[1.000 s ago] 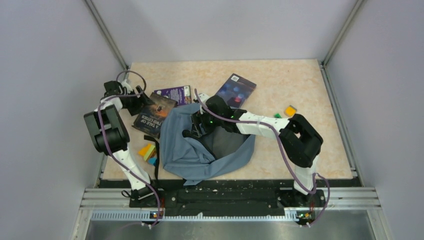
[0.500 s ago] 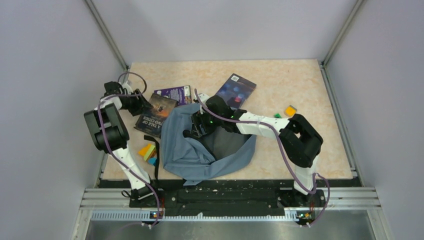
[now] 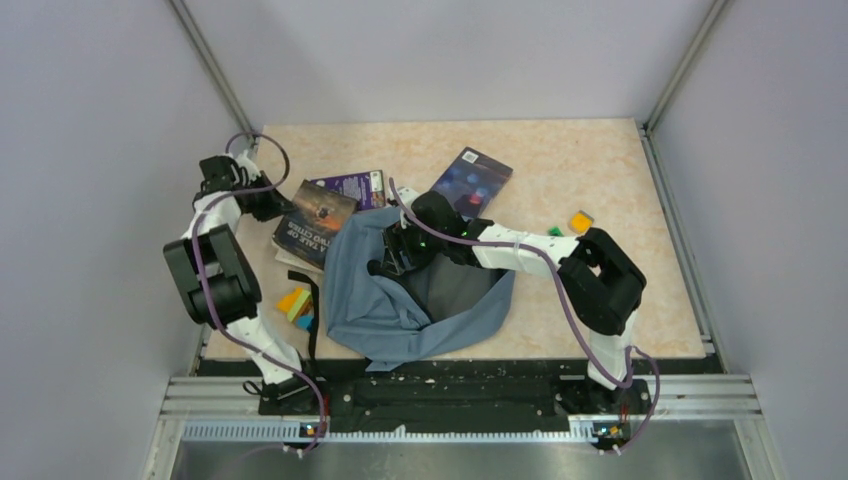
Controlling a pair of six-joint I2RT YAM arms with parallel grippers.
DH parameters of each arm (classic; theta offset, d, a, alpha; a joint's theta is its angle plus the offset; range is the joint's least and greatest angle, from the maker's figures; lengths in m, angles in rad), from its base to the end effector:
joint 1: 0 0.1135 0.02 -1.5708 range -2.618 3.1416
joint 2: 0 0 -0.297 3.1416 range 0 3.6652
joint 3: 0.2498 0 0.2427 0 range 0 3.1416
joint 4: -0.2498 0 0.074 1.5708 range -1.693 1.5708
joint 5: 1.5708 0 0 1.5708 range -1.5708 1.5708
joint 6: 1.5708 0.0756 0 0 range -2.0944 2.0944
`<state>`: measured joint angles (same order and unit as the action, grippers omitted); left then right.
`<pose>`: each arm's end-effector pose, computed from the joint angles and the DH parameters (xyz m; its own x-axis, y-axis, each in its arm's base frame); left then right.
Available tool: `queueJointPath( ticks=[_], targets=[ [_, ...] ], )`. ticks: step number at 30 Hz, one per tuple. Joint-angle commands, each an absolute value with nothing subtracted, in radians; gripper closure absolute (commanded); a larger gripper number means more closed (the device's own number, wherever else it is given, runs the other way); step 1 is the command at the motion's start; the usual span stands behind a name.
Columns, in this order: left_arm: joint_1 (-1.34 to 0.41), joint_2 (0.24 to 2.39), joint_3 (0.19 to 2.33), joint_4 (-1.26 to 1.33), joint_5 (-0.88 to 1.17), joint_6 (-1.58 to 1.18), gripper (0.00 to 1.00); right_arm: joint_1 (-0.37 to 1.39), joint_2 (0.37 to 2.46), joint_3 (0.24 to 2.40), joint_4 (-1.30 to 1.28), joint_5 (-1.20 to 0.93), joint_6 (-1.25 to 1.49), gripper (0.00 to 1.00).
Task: Pack the student bag
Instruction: Pick up the book from the center of the board.
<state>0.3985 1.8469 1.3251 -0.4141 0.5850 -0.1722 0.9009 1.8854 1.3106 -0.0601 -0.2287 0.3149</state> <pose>0.3996 0.1230 0.2237 -0.7274 -0.4612 -0.5081 -0.1485 0.8287 -0.5396 0.2727 0.3718 0.2309 -0.6217 -0.2991 -0.7239 -0.7196 0.5830 0.3772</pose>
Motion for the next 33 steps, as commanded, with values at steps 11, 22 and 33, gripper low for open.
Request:
queueJointPath(
  ticks=[11,22,33],
  targets=[
    [0.382,1.284,1.131,-0.255,0.463,-0.409,1.00,0.915,1.842,1.303,-0.028,-0.187,0.328,0.30],
    [0.230,0.977,1.110,-0.247,0.437,-0.431,1.00,0.914,1.744,1.316,-0.096,-0.052,0.276,0.19],
    [-0.030,0.860,1.211,-0.293,0.391,-0.407,1.00,0.912,1.577,1.299,-0.156,0.072,0.247,0.13]
  ],
)
